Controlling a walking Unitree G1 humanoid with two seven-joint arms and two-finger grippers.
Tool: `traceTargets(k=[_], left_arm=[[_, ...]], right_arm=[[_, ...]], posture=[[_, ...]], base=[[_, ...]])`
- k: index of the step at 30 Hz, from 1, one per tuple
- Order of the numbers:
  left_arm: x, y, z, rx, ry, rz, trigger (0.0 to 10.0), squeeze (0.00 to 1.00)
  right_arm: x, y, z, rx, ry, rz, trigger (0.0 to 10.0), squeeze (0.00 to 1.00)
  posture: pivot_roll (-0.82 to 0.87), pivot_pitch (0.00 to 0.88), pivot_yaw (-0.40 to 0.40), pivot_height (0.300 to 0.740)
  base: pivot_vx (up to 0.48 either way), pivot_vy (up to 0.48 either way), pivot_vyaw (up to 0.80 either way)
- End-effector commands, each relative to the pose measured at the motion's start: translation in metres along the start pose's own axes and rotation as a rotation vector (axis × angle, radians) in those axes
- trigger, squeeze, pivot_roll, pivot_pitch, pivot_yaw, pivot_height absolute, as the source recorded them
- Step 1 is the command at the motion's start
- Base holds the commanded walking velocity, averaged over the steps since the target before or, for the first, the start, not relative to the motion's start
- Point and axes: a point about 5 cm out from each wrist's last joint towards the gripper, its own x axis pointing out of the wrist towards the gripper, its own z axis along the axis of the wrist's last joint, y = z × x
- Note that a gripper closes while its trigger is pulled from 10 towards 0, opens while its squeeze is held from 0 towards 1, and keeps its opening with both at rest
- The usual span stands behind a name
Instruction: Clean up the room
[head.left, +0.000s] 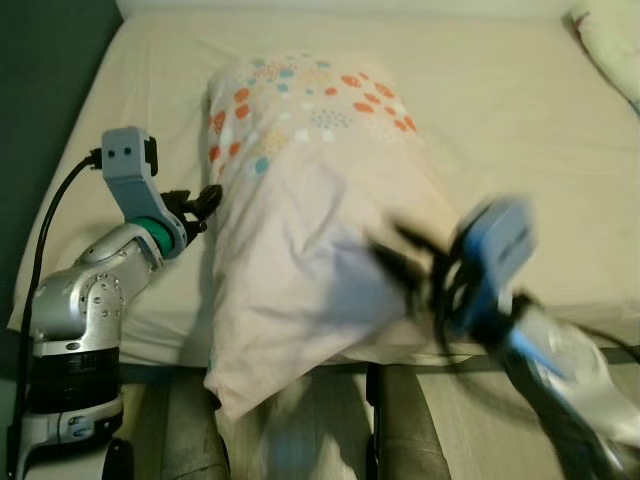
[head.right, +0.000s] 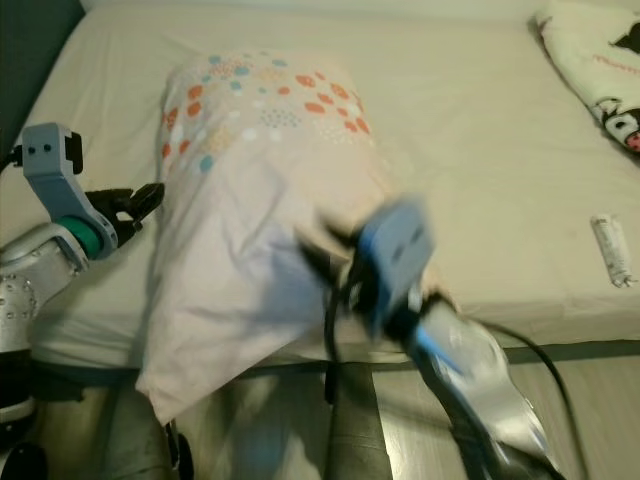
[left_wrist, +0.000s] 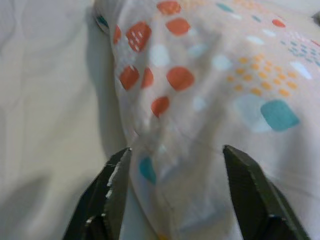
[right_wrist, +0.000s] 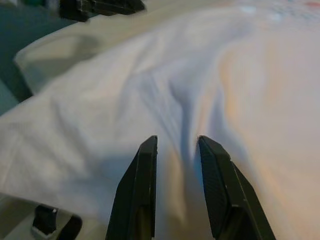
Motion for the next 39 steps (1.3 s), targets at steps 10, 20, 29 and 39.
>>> traceTargets(k=[10,20,29,39], left_arm=[[-0.015,-0.01,-0.008,-0.06,0.097,-0.216,10.0,1.0],[0.002,-0.019,-0.027,-0.136,0.184,-0.208,10.0,1.0],[0.014,-0.004,-0.037,-0.159,0.239,-0.07,10.0,1.0],[0.007,-0.004,-0.05,-0.164,0.314,-0.083,10.0,0.0]], right_arm=[[-0.049,-0.091,0.024,0.105,-0.331,-0.782,10.0,0.0],[-0.028,-0.12,-0.003,0.409,-0.466,-0.781,10.0,0.0],[0.019,-0.143,-0.022,0.737,-0.541,-0.625,10.0,0.0],[0.044,-0.155,-0.064,1.111,-0.404,-0.657,10.0,0.0]], posture=[[-0.09,0.112,0.049,0.546],[-0.08,0.128,0.076,0.546],[-0.05,0.148,0.09,0.546],[-0.02,0.162,0.066,0.546]], base=[[0.0,0.0,0.0],[0.0,0.0,0.0],[0.0,0.0,0.0],[0.0,0.0,0.0]])
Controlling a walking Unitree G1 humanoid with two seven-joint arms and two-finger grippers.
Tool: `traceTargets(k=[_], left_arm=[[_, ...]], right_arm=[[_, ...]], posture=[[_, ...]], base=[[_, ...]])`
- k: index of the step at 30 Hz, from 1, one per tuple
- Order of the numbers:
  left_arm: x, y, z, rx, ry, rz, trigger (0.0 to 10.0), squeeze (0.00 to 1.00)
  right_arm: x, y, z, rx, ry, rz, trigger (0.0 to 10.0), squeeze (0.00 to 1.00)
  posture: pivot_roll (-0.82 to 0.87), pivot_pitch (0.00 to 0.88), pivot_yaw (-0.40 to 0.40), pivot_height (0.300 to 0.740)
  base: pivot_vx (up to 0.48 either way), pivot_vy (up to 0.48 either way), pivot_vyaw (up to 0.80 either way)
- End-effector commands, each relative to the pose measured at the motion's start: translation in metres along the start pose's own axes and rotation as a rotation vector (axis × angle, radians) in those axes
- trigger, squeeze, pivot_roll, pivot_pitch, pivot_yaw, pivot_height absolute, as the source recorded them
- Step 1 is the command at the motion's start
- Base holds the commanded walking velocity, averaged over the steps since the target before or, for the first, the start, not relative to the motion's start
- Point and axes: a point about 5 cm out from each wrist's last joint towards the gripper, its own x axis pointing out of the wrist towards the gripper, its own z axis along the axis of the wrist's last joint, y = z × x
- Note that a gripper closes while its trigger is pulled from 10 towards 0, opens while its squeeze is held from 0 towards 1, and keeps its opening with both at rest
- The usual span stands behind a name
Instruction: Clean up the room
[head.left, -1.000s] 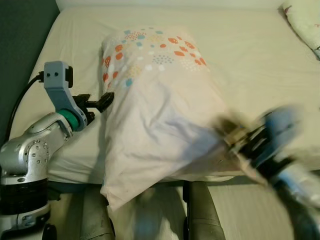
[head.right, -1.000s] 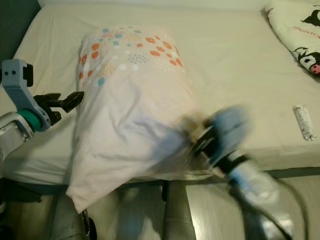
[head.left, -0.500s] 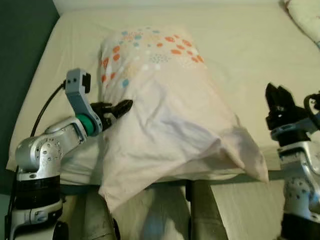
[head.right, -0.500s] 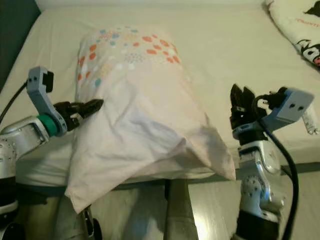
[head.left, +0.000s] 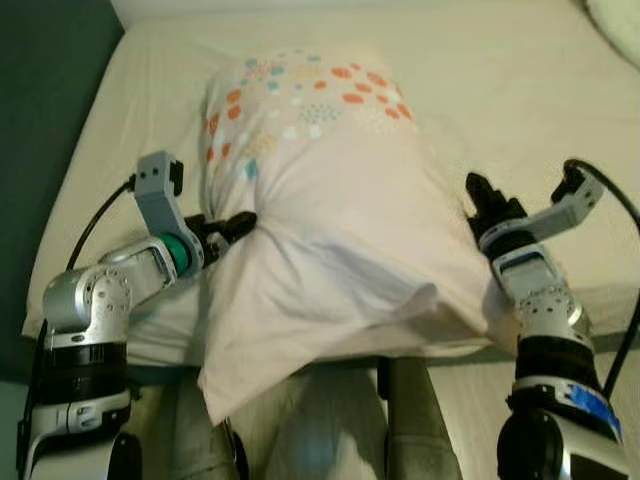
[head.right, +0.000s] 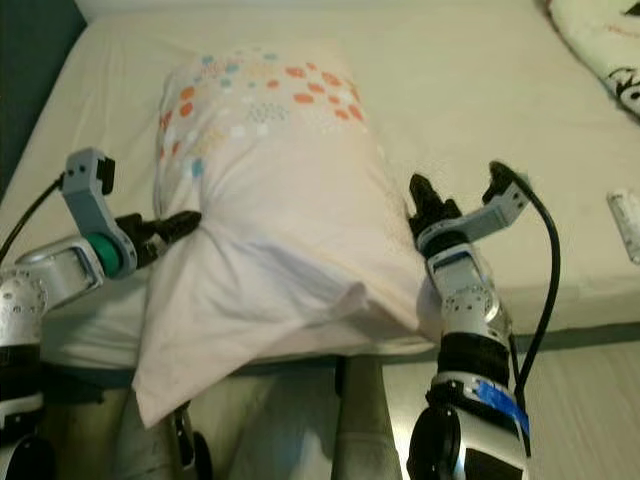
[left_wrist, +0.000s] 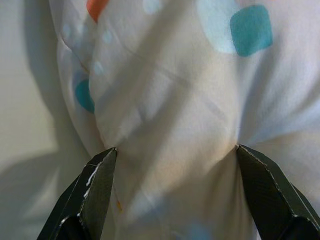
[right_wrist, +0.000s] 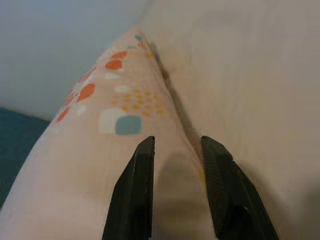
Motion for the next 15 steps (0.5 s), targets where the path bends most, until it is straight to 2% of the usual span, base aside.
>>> traceTargets(k=[1,7,12,13,15], left_arm=[[-0.002,0.007,-0.01,-0.015,0.041,0.028,10.0,0.0],[-0.003,0.009,-0.014,-0.025,0.044,0.049,10.0,0.0],[-0.005,0.009,-0.018,-0.035,0.078,0.038,10.0,0.0],[-0.006,0.007,-0.02,-0.041,0.089,0.024,10.0,0.0],[-0.006,0.005,-0.021,-0.049,0.097,0.007,10.0,0.0]], right_arm=[[-0.002,-0.009,-0.009,0.036,0.046,-0.032,10.0,1.0],[-0.002,-0.016,-0.016,0.034,0.1,-0.04,10.0,1.0],[0.004,-0.011,-0.022,0.118,0.193,0.036,10.0,1.0],[0.005,-0.01,-0.023,0.132,0.214,0.051,10.0,0.0],[0.006,-0.009,-0.025,0.143,0.227,0.053,10.0,0.0]], posture=[[-0.02,0.162,0.062,0.546],[-0.02,0.16,0.055,0.546],[-0.02,0.159,0.057,0.546],[-0.02,0.156,0.057,0.546],[-0.02,0.156,0.057,0.546]], base=[[0.0,0.0,0.0],[0.0,0.0,0.0],[0.0,0.0,0.0],[0.0,0.0,0.0],[0.0,0.0,0.0]])
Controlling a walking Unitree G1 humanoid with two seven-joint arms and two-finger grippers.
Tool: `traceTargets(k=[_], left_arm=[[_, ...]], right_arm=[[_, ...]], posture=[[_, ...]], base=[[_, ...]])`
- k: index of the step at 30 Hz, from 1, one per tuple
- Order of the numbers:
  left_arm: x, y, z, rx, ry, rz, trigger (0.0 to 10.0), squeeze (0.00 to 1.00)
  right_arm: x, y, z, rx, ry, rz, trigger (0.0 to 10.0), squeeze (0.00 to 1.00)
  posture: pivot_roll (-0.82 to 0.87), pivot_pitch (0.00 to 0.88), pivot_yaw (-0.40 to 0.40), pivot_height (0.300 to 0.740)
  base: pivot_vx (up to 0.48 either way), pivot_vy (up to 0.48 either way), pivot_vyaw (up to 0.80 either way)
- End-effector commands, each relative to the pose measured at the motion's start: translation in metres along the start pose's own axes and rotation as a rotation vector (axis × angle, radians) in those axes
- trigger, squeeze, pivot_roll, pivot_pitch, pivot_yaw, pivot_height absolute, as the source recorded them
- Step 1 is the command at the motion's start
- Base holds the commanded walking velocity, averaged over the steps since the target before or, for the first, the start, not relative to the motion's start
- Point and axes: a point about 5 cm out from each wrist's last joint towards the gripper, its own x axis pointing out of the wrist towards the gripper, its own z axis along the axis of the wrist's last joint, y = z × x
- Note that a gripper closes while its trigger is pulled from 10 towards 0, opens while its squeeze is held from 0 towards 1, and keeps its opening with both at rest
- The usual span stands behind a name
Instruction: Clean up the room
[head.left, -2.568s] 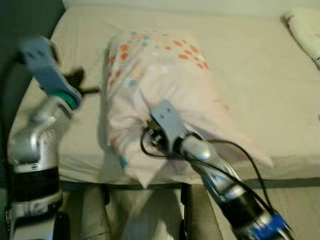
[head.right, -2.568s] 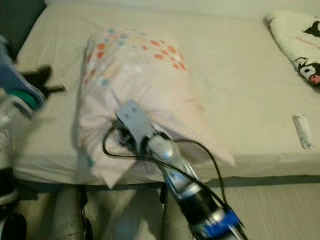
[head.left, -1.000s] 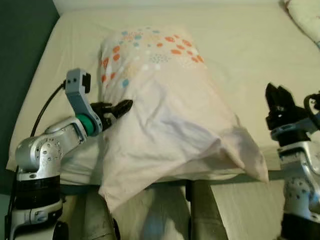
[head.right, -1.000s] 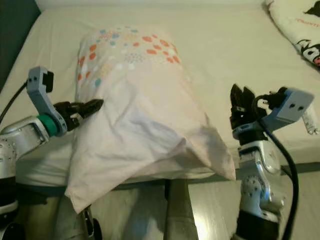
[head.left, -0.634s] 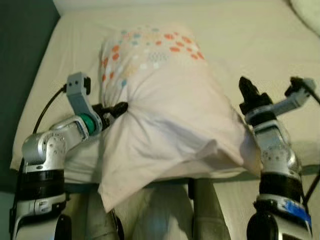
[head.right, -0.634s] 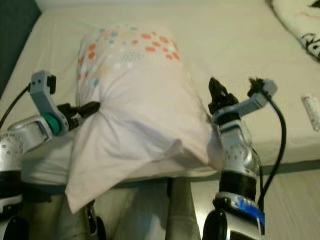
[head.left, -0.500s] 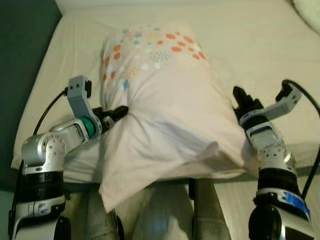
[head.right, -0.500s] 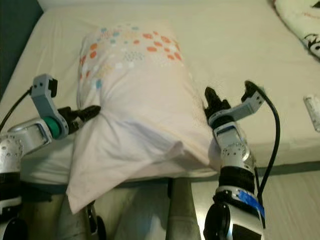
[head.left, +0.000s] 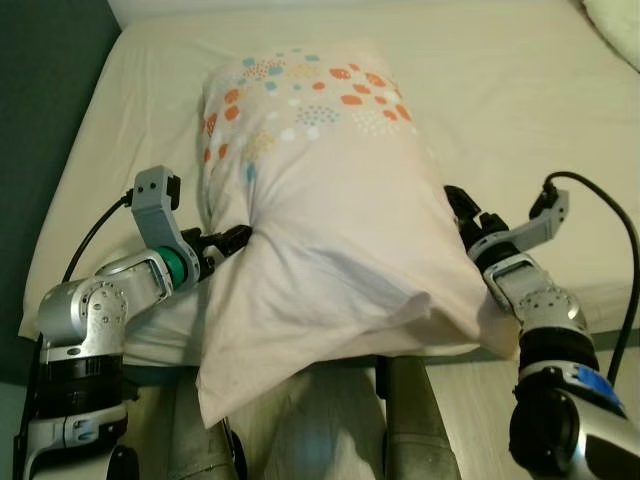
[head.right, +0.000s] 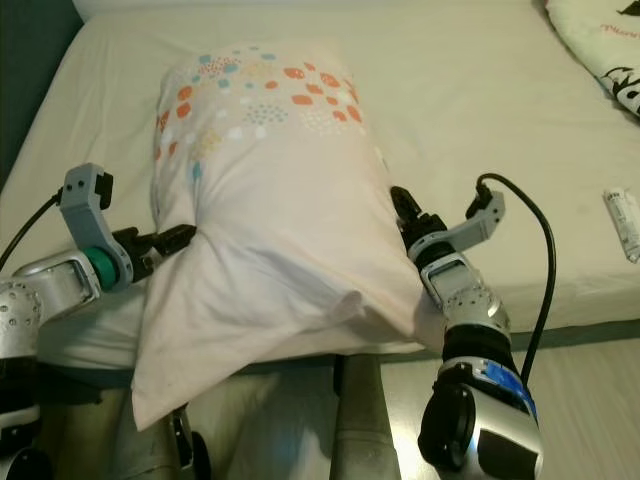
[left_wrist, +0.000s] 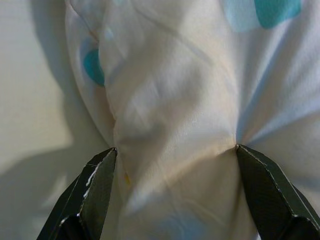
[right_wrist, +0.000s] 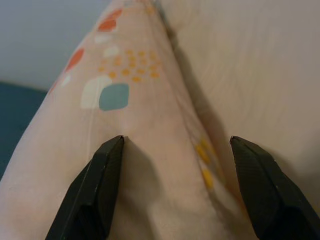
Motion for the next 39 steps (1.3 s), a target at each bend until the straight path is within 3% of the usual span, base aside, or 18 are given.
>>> traceTargets(k=[1,3,4,6,7,13,19,20,21,22,23,32,39], left_arm=[[0.0,-0.003,-0.013,-0.044,0.062,-0.041,10.0,0.0],[0.0,-0.003,-0.013,-0.044,0.062,-0.041,10.0,0.0],[-0.001,-0.015,-0.019,-0.094,0.093,-0.118,10.0,0.0],[-0.002,-0.018,-0.021,-0.108,0.103,-0.142,10.0,0.0],[-0.002,-0.021,-0.023,-0.12,0.112,-0.158,10.0,0.0],[0.001,-0.043,-0.032,-0.197,0.143,-0.265,10.0,0.0],[0.003,-0.047,-0.033,-0.199,0.147,-0.27,10.0,0.0],[0.004,-0.049,-0.033,-0.204,0.144,-0.274,8.9,0.0],[0.007,-0.056,-0.033,-0.206,0.147,-0.281,3.0,0.0],[0.007,-0.056,-0.033,-0.206,0.147,-0.281,3.0,0.0],[0.008,-0.058,-0.033,-0.201,0.146,-0.276,0.0,0.0],[0.009,-0.065,-0.034,-0.105,0.145,-0.251,0.0,0.0],[0.012,-0.061,-0.024,-0.089,0.108,-0.214,0.0,0.0]], right_arm=[[0.001,-0.004,-0.013,0.038,0.062,0.003,10.0,0.0],[0.001,-0.004,-0.013,0.038,0.062,0.003,10.0,0.0],[0.003,-0.003,-0.02,0.039,0.095,0.013,2.3,0.0],[0.003,-0.003,-0.022,0.042,0.104,0.016,2.3,0.0],[0.004,-0.002,-0.024,0.046,0.114,0.025,0.0,0.0],[0.004,-0.001,-0.036,0.067,0.163,0.073,0.0,0.0],[0.004,0.0,-0.037,0.074,0.178,0.101,0.0,0.0],[0.004,0.001,-0.037,0.075,0.179,0.112,0.0,0.0],[0.004,0.0,-0.037,0.078,0.18,0.119,0.0,0.0],[0.004,0.0,-0.037,0.078,0.18,0.119,0.0,0.0],[0.003,0.0,-0.037,0.079,0.18,0.12,0.0,0.0],[0.002,-0.003,-0.033,0.092,0.15,0.12,0.0,0.0],[0.002,-0.004,-0.032,0.093,0.143,0.127,0.0,0.0]], posture=[[-0.02,0.156,0.057,0.546],[-0.02,0.156,0.057,0.546],[-0.01,0.155,0.052,0.546],[-0.01,0.155,0.052,0.546],[-0.01,0.155,0.05,0.546],[-0.02,0.16,0.047,0.546],[-0.02,0.16,0.047,0.546],[-0.02,0.163,0.045,0.546],[-0.02,0.164,0.045,0.546],[-0.02,0.164,0.045,0.546],[-0.02,0.164,0.045,0.546],[-0.03,0.165,0.05,0.546],[-0.03,0.165,0.053,0.546]], base=[[0.0,0.0,0.0],[0.0,0.0,0.0],[0.0,0.0,0.0],[0.0,0.0,0.0],[0.0,0.0,0.0],[0.0,0.0,0.0],[0.0,0.0,0.0],[0.0,0.0,0.0],[0.0,0.0,0.0],[0.0,0.0,0.0],[0.0,0.0,0.0],[0.0,0.0,0.0],[0.0,0.0,0.0]])
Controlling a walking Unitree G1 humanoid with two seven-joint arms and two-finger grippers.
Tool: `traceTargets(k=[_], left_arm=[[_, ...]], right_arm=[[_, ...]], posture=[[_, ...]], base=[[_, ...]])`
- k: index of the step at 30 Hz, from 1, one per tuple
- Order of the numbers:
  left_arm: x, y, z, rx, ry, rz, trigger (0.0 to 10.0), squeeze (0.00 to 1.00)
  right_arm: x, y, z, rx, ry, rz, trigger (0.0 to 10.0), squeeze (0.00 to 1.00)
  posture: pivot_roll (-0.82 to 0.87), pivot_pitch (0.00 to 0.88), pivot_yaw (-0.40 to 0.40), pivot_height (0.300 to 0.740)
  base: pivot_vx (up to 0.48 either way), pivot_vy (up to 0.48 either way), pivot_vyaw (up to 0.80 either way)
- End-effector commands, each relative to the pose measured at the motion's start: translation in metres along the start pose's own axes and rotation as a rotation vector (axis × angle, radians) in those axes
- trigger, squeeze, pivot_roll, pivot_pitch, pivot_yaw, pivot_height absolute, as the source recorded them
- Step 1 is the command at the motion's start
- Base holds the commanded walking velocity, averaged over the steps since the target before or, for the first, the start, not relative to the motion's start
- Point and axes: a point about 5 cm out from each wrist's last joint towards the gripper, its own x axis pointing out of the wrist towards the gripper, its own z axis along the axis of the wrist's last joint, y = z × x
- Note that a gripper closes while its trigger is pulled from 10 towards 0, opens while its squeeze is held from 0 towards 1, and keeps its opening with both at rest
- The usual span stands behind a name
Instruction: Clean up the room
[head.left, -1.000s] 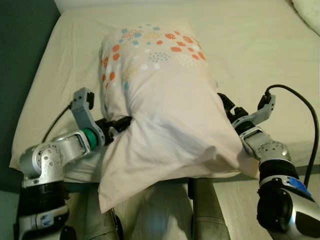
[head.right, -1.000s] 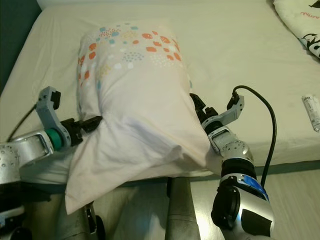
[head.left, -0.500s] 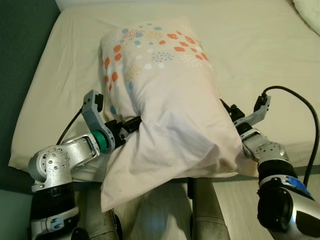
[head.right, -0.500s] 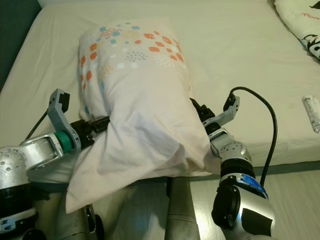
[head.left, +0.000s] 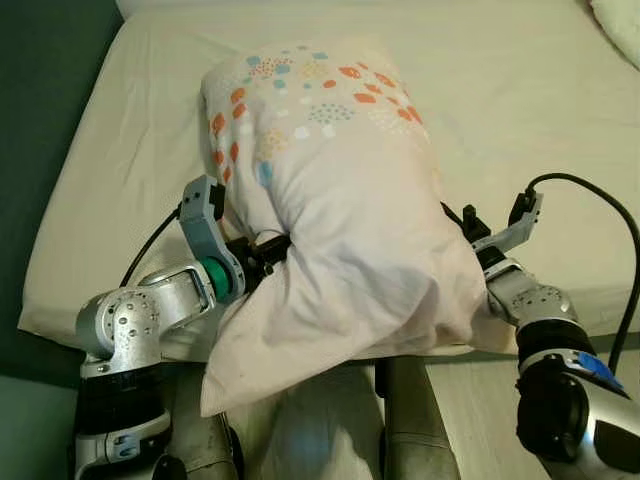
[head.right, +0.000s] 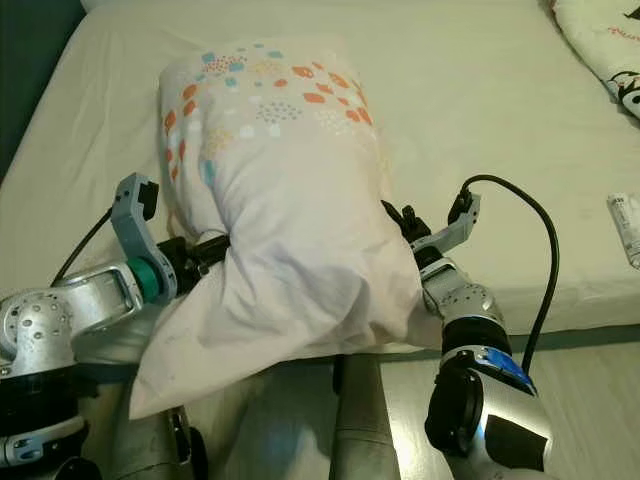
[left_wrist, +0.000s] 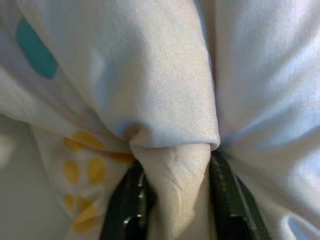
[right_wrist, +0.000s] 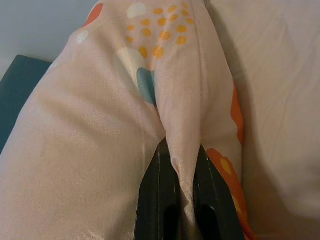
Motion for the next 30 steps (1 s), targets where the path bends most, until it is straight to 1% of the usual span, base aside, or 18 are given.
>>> traceTargets(k=[1,5,7,8,11,13,14,15,19,20,22,24,25,26,27,28,29,30], left_arm=[[0.006,-0.005,0.001,0.01,0.015,-0.013,0.0,0.0],[0.001,-0.004,0.023,-0.006,-0.08,-0.007,0.0,0.0],[-0.007,-0.003,0.046,-0.017,-0.175,-0.004,0.0,0.0],[-0.007,-0.003,0.046,-0.017,-0.175,-0.004,0.0,0.0],[-0.031,0.001,0.085,0.004,-0.326,0.013,0.0,0.0],[-0.031,0.001,0.085,0.004,-0.326,0.013,0.0,0.0],[-0.04,0.003,0.097,0.017,-0.37,0.021,0.0,0.0],[-0.04,0.003,0.097,0.017,-0.37,0.021,0.0,0.0],[-0.088,0.004,0.148,0.072,-0.589,0.079,0.0,0.0],[-0.088,0.004,0.148,0.072,-0.589,0.079,0.0,0.0],[-0.107,0.002,0.165,0.089,-0.676,0.092,0.0,0.0],[-0.107,0.002,0.165,0.089,-0.676,0.092,0.0,0.0],[-0.117,-0.001,0.174,0.096,-0.722,0.094,0.0,0.0],[-0.117,-0.001,0.174,0.096,-0.722,0.094,0.0,0.0],[-0.128,-0.005,0.183,0.112,-0.789,0.092,0.0,0.0],[-0.128,-0.005,0.183,0.112,-0.789,0.092,0.0,0.0],[-0.143,-0.01,0.194,0.127,-0.867,0.091,0.0,0.0],[-0.143,-0.01,0.194,0.127,-0.867,0.091,0.0,0.0]], right_arm=[[0.003,0.0,-0.013,0.03,0.047,0.016,0.0,0.0],[0.011,0.013,-0.012,0.04,0.042,0.108,0.0,0.0],[0.022,0.033,-0.013,0.049,0.055,0.228,0.0,0.0],[0.022,0.033,-0.013,0.049,0.055,0.228,0.0,0.0],[0.047,0.072,-0.025,0.042,0.118,0.379,0.0,0.0],[0.047,0.072,-0.025,0.042,0.118,0.379,0.0,0.0],[0.055,0.084,-0.03,0.04,0.132,0.4,0.0,0.0],[0.055,0.084,-0.03,0.04,0.132,0.4,0.0,0.0],[0.087,0.146,-0.05,0.01,0.188,0.514,0.0,0.0],[0.087,0.146,-0.05,0.01,0.188,0.514,0.0,0.0],[0.095,0.17,-0.054,0.002,0.195,0.569,0.0,0.0],[0.095,0.17,-0.054,0.002,0.195,0.569,0.0,0.0],[0.097,0.182,-0.055,-0.004,0.195,0.608,0.0,0.0],[0.097,0.182,-0.055,-0.004,0.195,0.608,0.0,0.0],[0.099,0.198,-0.056,-0.012,0.202,0.671,0.0,0.0],[0.099,0.198,-0.056,-0.012,0.202,0.671,0.0,0.0],[0.1,0.215,-0.058,-0.015,0.21,0.748,0.0,0.0],[0.1,0.215,-0.058,-0.015,0.21,0.748,0.0,0.0]], posture=[[-0.03,0.166,0.053,0.546],[-0.03,0.166,0.053,0.546],[-0.03,0.165,0.049,0.546],[-0.03,0.165,0.049,0.546],[-0.01,0.163,0.035,0.546],[-0.01,0.163,0.035,0.546],[0.0,0.163,0.027,0.546],[0.0,0.163,0.027,0.546],[0.05,0.165,-0.011,0.546],[0.05,0.165,-0.011,0.546],[0.07,0.165,-0.025,0.546],[0.07,0.165,-0.025,0.546],[0.08,0.166,-0.033,0.546],[0.08,0.166,-0.033,0.546],[0.09,0.166,-0.041,0.546],[0.09,0.166,-0.041,0.546],[0.09,0.165,-0.045,0.546],[0.09,0.165,-0.045,0.546]], base=[[0.0,0.0,0.0],[0.0,0.0,0.0],[0.0,0.0,0.0],[0.0,0.0,0.0],[0.0,0.0,0.0],[0.0,0.0,0.0],[0.0,0.0,0.0],[0.0,0.0,0.0],[0.0,0.0,0.0],[0.0,0.0,0.0],[0.0,0.0,0.0],[0.0,0.0,0.0],[0.0,0.0,0.0],[0.0,0.0,0.0],[0.0,0.0,0.0],[0.0,0.0,0.0],[0.0,0.0,0.0],[0.0,0.0,0.0]])
